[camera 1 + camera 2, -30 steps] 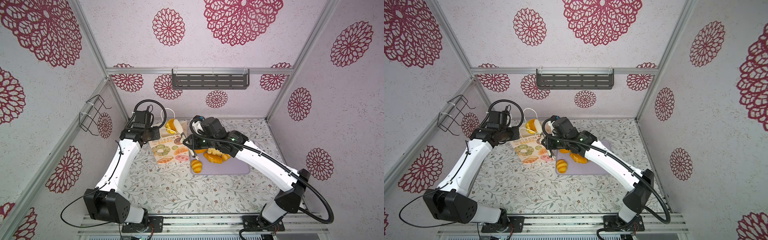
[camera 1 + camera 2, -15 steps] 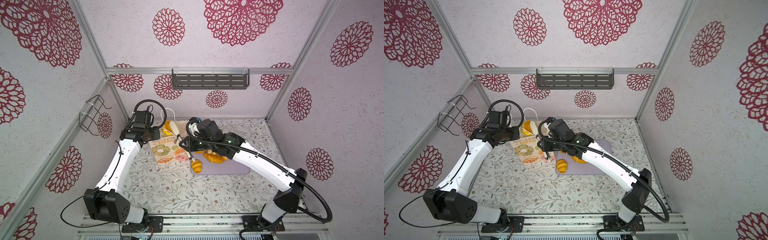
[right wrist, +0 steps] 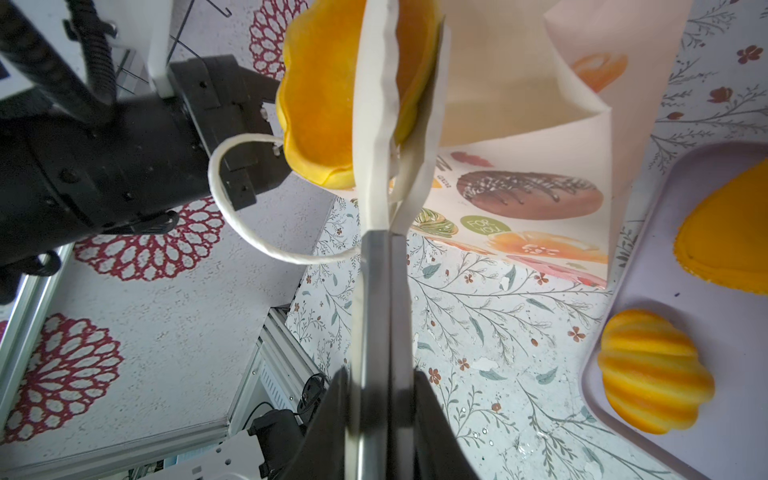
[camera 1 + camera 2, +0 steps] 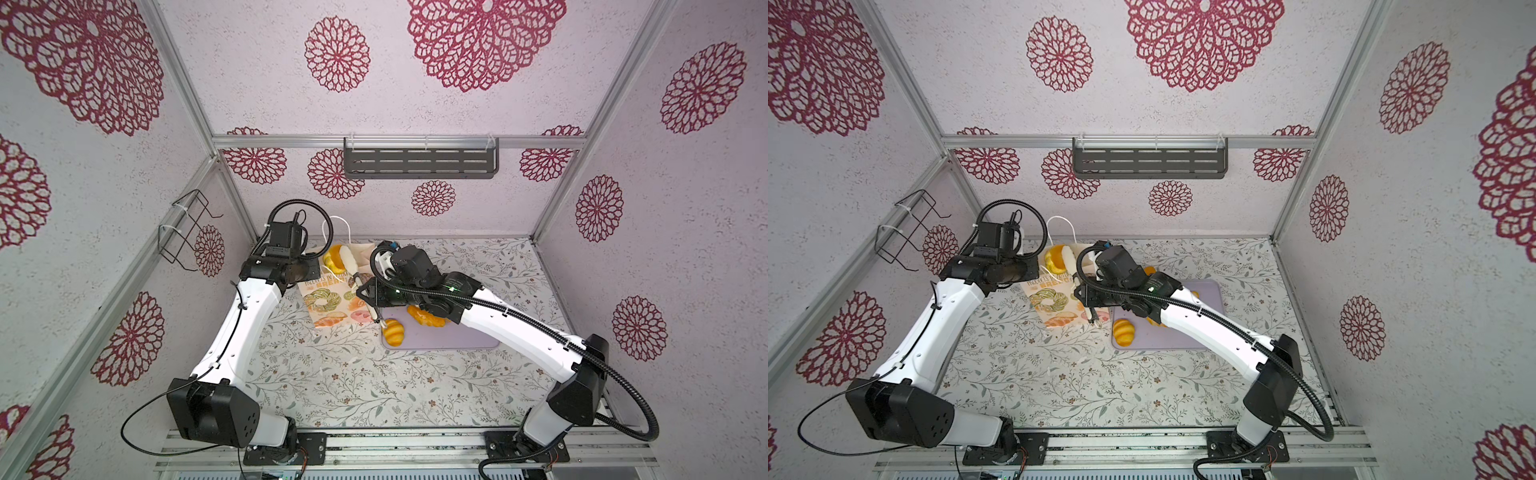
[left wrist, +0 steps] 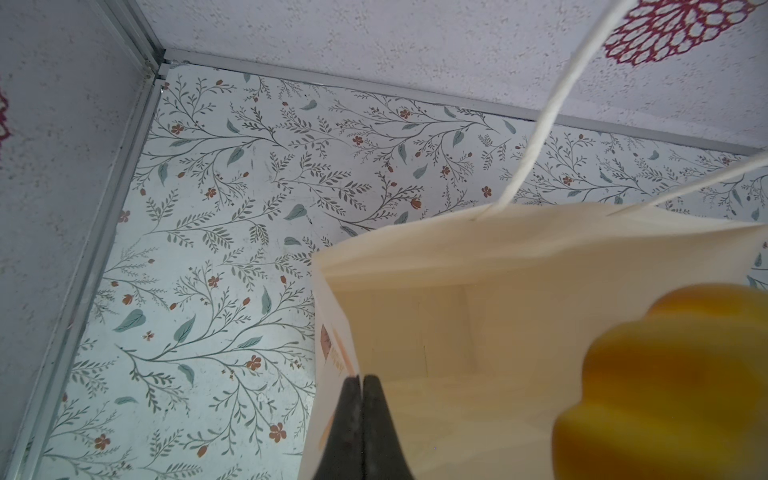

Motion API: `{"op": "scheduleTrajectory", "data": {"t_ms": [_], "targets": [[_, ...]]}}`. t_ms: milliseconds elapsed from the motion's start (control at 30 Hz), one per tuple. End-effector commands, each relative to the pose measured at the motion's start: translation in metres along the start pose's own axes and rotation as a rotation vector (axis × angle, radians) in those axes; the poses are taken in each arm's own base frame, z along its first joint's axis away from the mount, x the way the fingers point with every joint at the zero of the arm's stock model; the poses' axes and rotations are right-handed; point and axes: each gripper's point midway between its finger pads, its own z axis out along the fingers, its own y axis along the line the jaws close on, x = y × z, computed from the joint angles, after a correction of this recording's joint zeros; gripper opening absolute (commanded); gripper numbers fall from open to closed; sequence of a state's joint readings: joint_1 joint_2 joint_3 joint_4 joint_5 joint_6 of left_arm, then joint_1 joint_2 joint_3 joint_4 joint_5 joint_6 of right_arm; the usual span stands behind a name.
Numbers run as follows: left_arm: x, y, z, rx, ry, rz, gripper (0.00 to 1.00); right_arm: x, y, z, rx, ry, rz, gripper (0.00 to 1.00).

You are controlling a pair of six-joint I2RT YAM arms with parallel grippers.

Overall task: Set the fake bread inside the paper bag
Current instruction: 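Lower the tongs with the round orange bread into the bag opening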

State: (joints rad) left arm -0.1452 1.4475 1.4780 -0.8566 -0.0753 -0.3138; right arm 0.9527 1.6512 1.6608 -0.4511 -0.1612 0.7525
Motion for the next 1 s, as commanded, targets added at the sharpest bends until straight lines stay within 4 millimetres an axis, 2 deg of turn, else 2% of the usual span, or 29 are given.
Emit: {"op": "scheduleTrajectory", "data": {"t_ms": [0, 233, 500, 733, 967], "targets": [[0.001, -0.004, -0.006, 0.014, -0.011, 0.022, 0.0, -0.017, 0.019, -0.024, -0.051, -0.08, 0.03, 0.0], [0.001, -0.007, -0.007, 0.029, -0.015, 0.024, 0.0, -0.029, 0.017, -0.039, -0.029, -0.154, 0.076, 0.0], [0.002, -0.011, -0.009, 0.026, -0.021, 0.044, 0.0, -0.04, 0.023, -0.027, -0.043, -0.169, 0.116, 0.0], [0.002, -0.011, -0.008, 0.019, -0.019, 0.051, 0.0, -0.029, 0.014, -0.023, -0.006, -0.149, 0.123, 0.0], [0.003, -0.01, -0.007, 0.015, -0.015, 0.051, 0.0, -0.022, 0.004, -0.033, 0.03, -0.155, 0.126, 0.2]]}}
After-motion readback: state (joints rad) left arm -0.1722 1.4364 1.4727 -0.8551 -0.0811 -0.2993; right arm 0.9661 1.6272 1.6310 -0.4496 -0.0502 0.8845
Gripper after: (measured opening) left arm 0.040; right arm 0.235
